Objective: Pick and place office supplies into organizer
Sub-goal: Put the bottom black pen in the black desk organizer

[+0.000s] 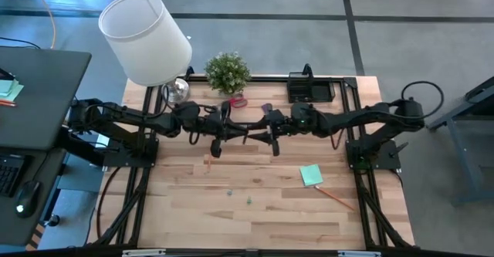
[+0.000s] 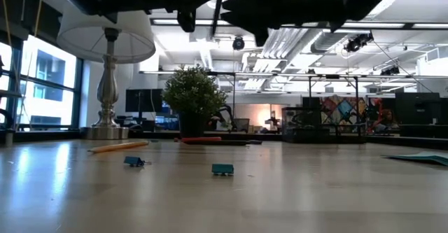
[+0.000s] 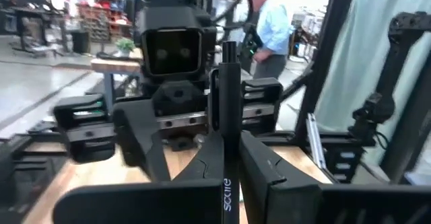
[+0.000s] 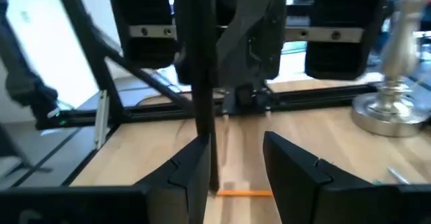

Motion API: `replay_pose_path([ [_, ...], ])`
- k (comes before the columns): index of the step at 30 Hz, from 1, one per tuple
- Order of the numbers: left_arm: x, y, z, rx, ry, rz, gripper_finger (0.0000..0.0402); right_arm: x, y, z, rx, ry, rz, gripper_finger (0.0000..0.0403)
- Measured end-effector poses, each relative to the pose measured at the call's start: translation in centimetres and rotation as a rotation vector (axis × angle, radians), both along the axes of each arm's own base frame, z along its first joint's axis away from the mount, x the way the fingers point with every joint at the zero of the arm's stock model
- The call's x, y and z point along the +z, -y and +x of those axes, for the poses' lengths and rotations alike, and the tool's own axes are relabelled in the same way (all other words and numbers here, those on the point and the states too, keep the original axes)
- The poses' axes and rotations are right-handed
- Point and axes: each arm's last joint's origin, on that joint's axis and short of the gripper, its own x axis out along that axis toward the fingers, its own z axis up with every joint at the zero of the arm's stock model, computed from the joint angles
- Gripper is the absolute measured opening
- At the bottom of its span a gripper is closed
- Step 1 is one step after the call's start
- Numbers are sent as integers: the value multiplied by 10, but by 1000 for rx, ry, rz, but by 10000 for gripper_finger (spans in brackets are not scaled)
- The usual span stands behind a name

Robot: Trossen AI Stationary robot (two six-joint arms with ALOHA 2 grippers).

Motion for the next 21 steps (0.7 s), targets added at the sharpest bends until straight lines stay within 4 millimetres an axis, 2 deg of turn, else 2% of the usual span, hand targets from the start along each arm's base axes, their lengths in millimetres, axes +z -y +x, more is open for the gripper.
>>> replay_pose_path([
  [6,-3,3,2,-1,-18,-3,0,1,1,14,14,9,-1,129],
  [12,-4,3,2,7,-26,-1,0,-4,-1,11,72,-59,5,129],
  [21,-4,2,2,25,-24,5,0,4,-1,11,79,18,-28,129],
])
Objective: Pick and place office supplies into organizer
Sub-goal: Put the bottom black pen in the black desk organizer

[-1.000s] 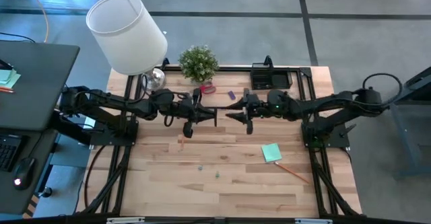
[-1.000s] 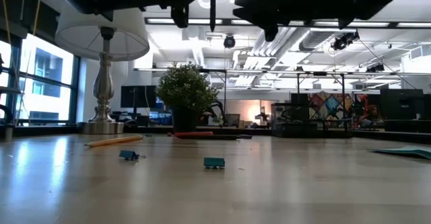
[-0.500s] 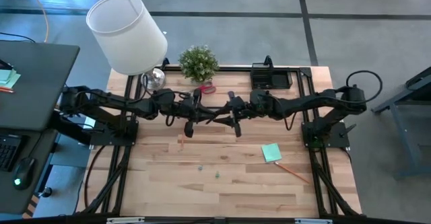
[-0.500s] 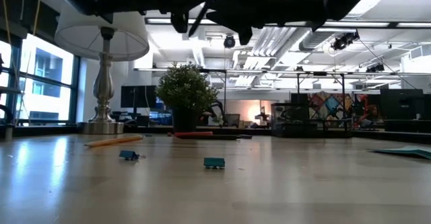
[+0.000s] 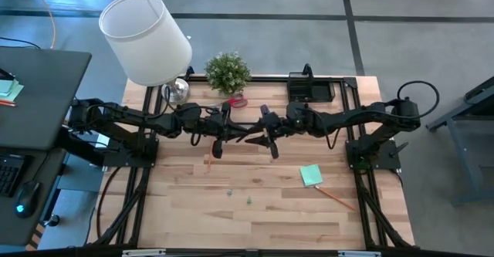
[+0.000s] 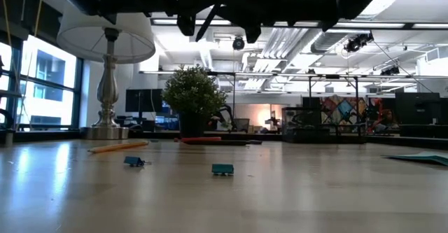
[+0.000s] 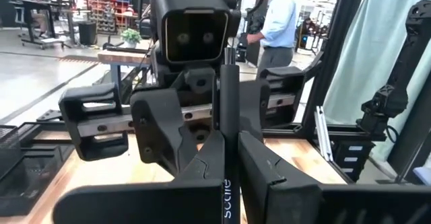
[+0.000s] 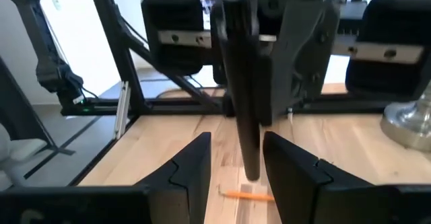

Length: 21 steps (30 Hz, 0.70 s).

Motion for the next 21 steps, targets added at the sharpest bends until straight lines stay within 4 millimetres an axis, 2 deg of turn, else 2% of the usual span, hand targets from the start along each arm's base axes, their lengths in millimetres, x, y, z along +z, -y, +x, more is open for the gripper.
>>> replay_pose_path([
  [7,0,0,0,1,0,2,0,0,1,0,-47,10,-32,115],
  [16,0,0,0,6,-1,-1,0,0,2,0,-71,15,-73,14],
  [21,-1,0,0,6,-10,-3,0,-1,3,0,-78,1,-77,33],
])
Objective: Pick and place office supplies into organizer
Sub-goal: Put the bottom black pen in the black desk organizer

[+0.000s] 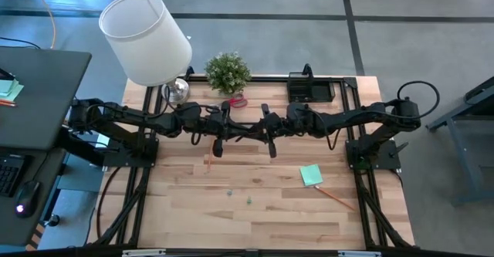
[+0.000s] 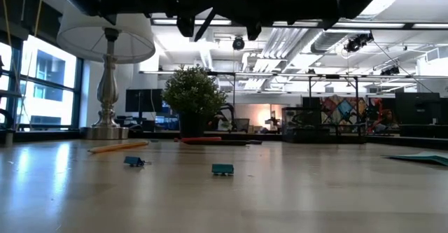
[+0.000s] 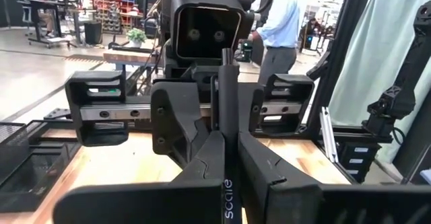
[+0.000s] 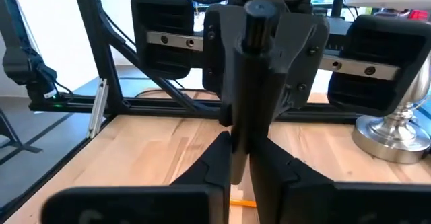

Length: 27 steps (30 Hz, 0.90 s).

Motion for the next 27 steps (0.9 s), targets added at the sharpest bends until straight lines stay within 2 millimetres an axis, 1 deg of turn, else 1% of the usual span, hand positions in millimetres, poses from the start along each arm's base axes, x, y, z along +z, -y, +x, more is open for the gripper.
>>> replay_pose_path([
  [3,-3,-1,0,16,-26,-5,9,-4,1,0,-41,-44,0,34],
  [6,-5,-3,0,85,-48,-11,36,-7,3,-1,-79,-80,-3,13],
  [8,-6,-3,0,112,-59,-5,66,-11,5,-2,-94,-116,-1,9],
  [10,-8,-4,-1,133,-80,-5,103,-13,9,-3,-123,-142,-1,14],
  [13,-9,-4,-2,149,-103,10,160,-14,18,-9,-216,-204,-14,17],
  [16,-4,-4,-5,185,-102,19,209,-12,32,-20,-318,-277,-50,8],
  [19,-1,-4,-10,219,-112,20,242,-4,51,-36,-429,-328,-94,7],
  [21,2,-5,-12,250,-113,20,255,0,69,-49,-499,-370,-113,12],
  [24,3,-5,-14,263,-110,16,263,7,101,-69,-613,-388,-124,13],
  [27,3,-5,-14,263,-110,13,260,8,137,-90,-746,-397,-97,8],
])
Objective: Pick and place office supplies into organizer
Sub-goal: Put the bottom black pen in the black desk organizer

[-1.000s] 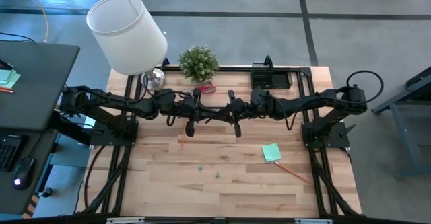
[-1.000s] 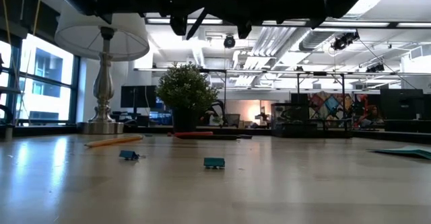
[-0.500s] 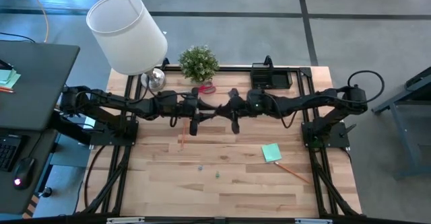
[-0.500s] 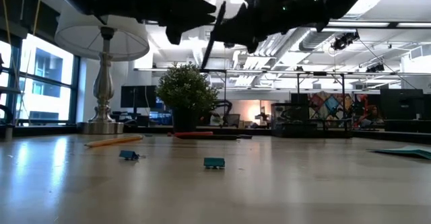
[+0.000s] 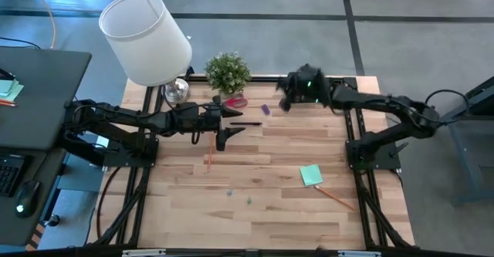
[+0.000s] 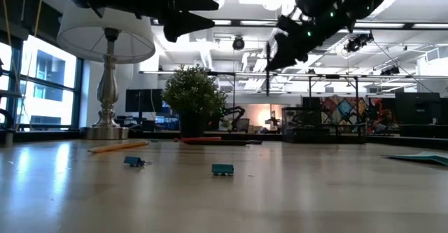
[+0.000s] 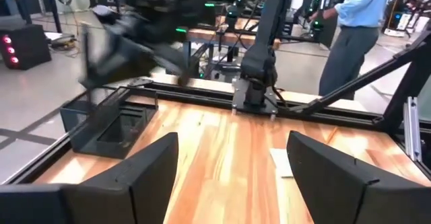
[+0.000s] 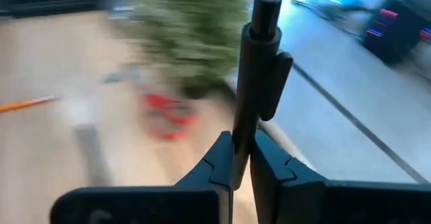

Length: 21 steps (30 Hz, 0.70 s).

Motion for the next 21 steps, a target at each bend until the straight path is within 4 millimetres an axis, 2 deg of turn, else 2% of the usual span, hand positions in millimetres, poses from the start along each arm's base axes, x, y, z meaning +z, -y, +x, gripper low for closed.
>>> replay_pose_path([
  [4,0,0,0,-5,-2,-1,246,0,38,-30,-168,28,34,7],
  [8,0,1,0,-22,6,-2,231,0,58,-50,-223,63,69,9],
  [12,0,1,0,-23,5,-2,217,-4,63,-59,-234,66,103,9],
  [21,0,1,0,-23,6,-2,197,-32,62,-63,-263,18,167,31],
])
